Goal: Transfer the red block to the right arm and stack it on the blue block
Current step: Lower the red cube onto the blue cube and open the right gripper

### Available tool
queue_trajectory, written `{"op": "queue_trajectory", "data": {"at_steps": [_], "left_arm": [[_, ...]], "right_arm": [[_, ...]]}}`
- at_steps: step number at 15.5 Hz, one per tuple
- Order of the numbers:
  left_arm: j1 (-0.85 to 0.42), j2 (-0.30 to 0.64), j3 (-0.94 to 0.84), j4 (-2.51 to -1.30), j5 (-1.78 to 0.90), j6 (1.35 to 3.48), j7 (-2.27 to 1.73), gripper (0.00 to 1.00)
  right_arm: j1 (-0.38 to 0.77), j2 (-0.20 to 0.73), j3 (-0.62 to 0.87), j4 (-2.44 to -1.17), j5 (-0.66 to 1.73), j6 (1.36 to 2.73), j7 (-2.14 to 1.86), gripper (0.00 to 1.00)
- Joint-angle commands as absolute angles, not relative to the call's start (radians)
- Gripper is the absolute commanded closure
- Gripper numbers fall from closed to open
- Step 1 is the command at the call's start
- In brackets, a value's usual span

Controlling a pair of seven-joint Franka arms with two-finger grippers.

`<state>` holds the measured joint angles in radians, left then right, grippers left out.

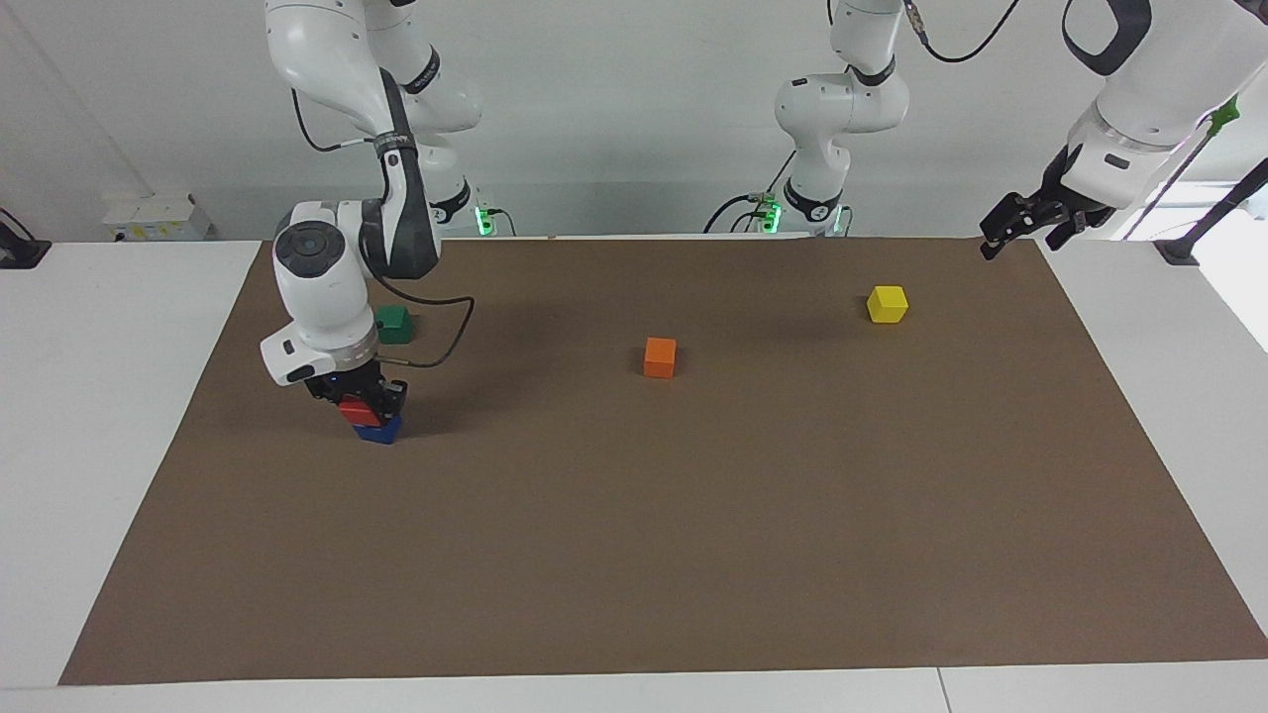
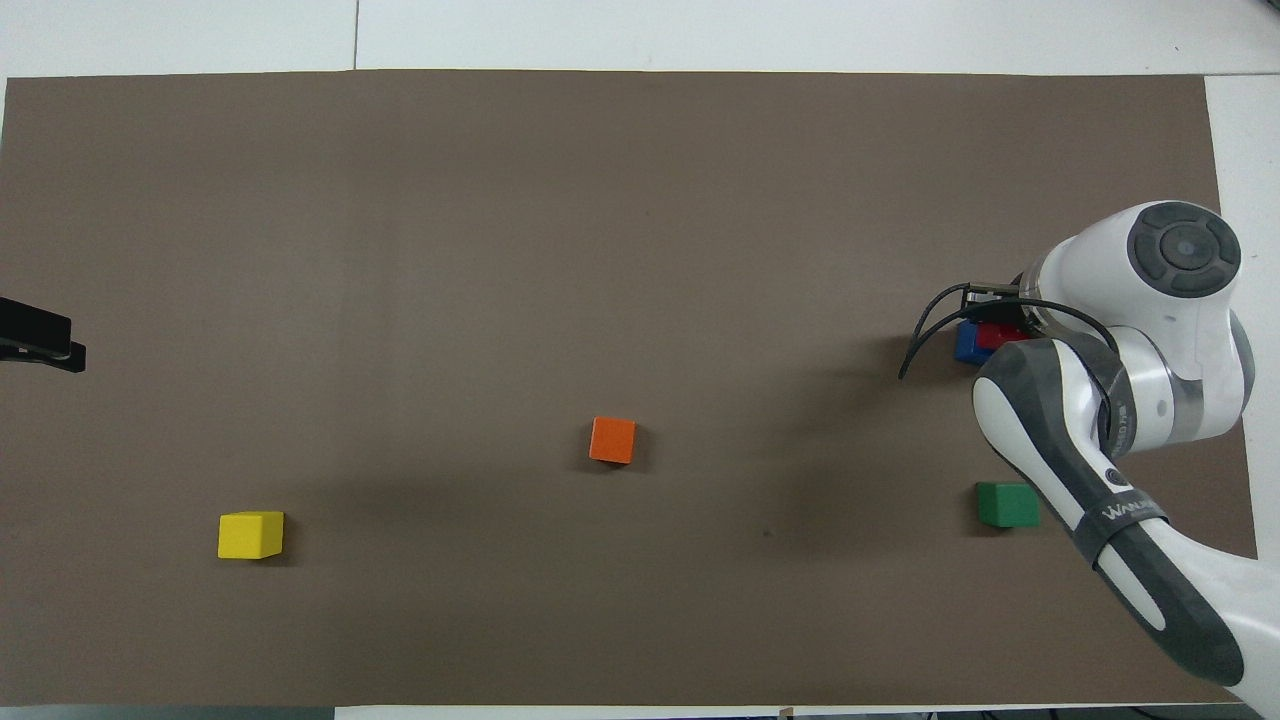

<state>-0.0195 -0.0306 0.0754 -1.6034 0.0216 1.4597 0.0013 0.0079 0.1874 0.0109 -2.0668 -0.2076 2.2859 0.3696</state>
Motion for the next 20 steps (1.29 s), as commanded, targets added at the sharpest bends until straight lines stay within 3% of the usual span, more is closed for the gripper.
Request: {"op": "queue_trajectory", "data": {"at_steps": [1, 12, 13, 16, 18, 20], "left_arm": [[-0.018, -0.046, 0.081, -1.626, 0.011, 1.488, 0.025, 0.0], [-0.018, -0.048, 0.077, -1.632, 0.006, 1.474, 0.025, 0.0], [-0.02, -0.048, 0.075, -1.632, 0.006, 1.473, 0.025, 0.0], [-0.021, -0.048, 0.068, -1.632, 0.003, 1.471, 0.028, 0.0], [-0.028, -0.048, 0.061, -1.631, -0.026, 1.456, 0.028, 0.0], [-0.029, -0.049, 0.06, -1.632, -0.037, 1.445, 0.029, 0.0]], "right_arm": [[-0.011, 0.196, 0.021, -2.074, -0.236, 2.313, 0.402, 1.0], [-0.021, 0.195, 0.025, -2.082, -0.221, 2.316, 0.471, 1.0], [-0.021, 0.193, 0.025, -2.082, -0.221, 2.316, 0.483, 0.95], [-0.021, 0.193, 0.026, -2.082, -0.219, 2.316, 0.509, 0.53], [-0.02, 0.193, 0.026, -2.082, -0.219, 2.315, 0.523, 0.44], [-0.021, 0.193, 0.026, -2.08, -0.219, 2.315, 0.523, 0.27]]}}
